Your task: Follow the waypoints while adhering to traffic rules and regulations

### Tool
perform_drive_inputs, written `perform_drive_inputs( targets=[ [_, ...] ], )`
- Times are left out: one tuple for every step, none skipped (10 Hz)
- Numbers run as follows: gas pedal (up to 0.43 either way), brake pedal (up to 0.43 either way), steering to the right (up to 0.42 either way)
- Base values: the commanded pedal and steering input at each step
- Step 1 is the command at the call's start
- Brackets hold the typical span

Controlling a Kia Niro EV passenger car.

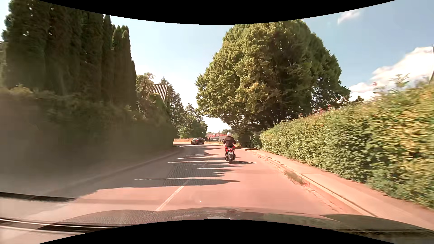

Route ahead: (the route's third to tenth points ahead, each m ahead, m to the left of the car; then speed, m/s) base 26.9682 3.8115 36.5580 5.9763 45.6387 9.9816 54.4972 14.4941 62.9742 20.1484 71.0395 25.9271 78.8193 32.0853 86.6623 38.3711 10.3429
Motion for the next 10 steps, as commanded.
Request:
perform_drive_inputs(
  targets=[
    [0.248,0.006,0.006],
    [0.248,0.006,0.005],
    [0.220,0.006,0.005],
    [0.197,0.006,0.003],
    [0.189,0.006,0.000],
    [0.177,0.006,-0.007],
    [0.169,0.006,-0.012],
    [0.169,0.006,-0.018],
    [0.169,0.006,-0.020],
    [0.169,0.006,-0.022]
  ],
)
